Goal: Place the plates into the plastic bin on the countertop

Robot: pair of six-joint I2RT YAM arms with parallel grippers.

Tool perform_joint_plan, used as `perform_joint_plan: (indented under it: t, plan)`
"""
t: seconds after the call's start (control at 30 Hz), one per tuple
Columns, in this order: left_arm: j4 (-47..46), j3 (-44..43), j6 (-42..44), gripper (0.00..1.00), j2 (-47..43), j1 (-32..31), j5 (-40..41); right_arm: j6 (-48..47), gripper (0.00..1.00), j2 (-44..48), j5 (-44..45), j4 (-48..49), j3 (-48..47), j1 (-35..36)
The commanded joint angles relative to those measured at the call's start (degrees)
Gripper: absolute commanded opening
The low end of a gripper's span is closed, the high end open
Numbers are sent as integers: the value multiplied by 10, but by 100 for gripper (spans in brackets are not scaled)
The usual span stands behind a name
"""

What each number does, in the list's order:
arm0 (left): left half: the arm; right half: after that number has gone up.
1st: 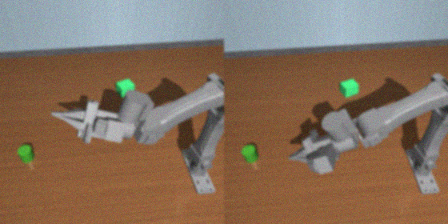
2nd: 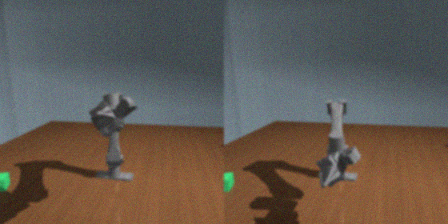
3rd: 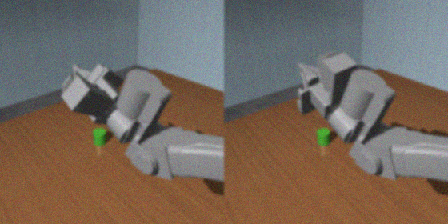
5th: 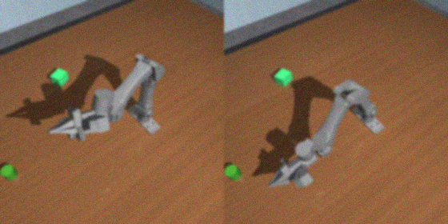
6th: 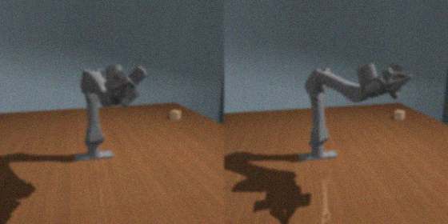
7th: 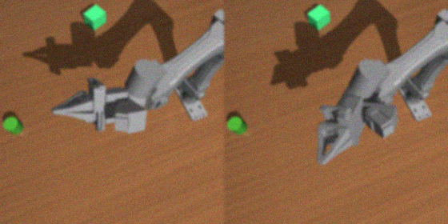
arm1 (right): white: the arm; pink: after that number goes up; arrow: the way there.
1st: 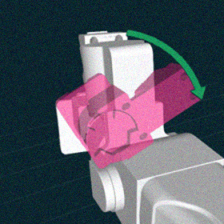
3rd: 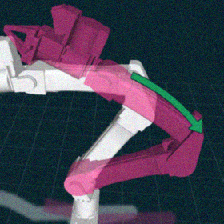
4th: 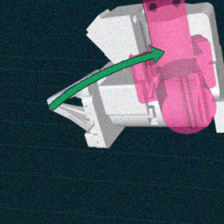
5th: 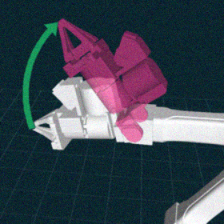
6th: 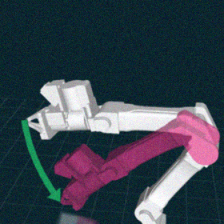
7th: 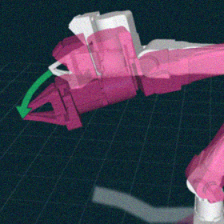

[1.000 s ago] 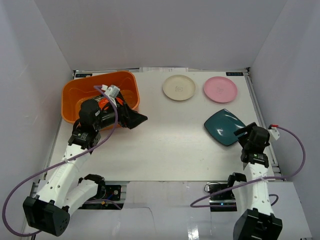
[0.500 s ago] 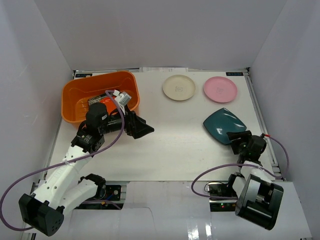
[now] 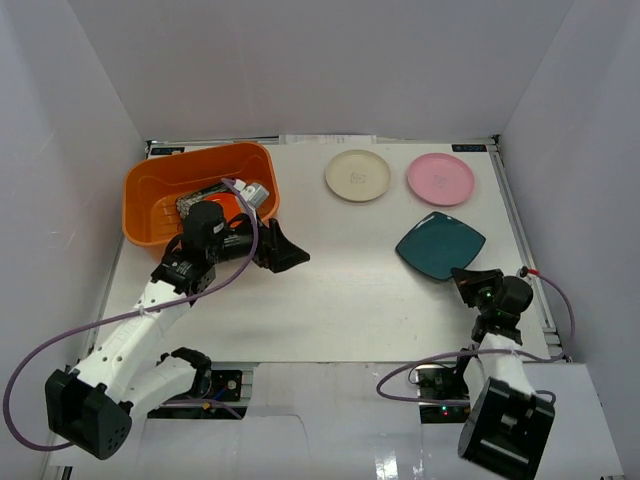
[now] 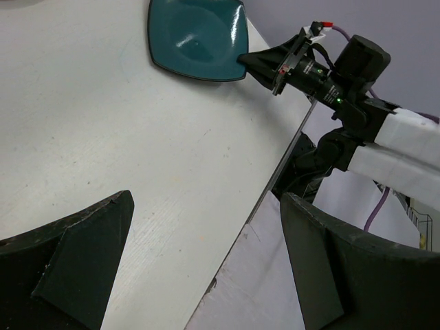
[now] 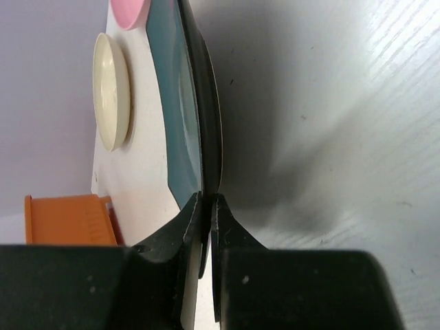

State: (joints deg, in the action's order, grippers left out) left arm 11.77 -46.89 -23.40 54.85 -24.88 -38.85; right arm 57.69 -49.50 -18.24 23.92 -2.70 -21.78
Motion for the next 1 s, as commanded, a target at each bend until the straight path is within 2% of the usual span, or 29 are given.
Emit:
perform_joint_plan:
  t: [0.0,0.07,0.1,0.13,0.23,0.3,0.37,0.47,0.6,0.77,0.83,0.93,0.97]
  plan:
    - [9,-21,5,98,21,-2,4,-41,8,112,-67,-80,39,2]
    - [4,-21,-3,98,48,-2,-23,-60,8,136,-103,-141,-2,30]
    - [-2,-21,-11,98,58,-3,-30,-64,8,134,-116,-138,-17,45]
    - [-9,-21,-23,98,68,-3,-35,-49,8,130,-169,-71,-12,73]
    - [-12,-26,-34,98,95,-10,-32,-36,8,142,-210,-59,-54,89]
    - [-13,-33,-39,98,106,-17,-18,-73,8,148,-209,-124,-105,101]
    - [-12,-38,-50,98,115,-31,-2,-103,8,144,-217,-142,-162,133]
    - [-12,-46,-64,98,146,-56,20,-89,8,133,-250,-103,-184,172]
    - [-12,-50,-71,97,187,-91,102,-56,8,117,-279,-26,-179,203]
    - [-67,-38,-112,94,228,-96,103,12,8,99,-327,62,-153,217]
    - [-136,-22,-146,90,224,-96,77,29,8,94,-339,92,-145,217]
    - [-155,-18,-162,65,212,-97,113,48,8,92,-341,107,-134,235]
    - [-156,-14,-165,48,206,-97,119,50,8,91,-340,109,-131,239]
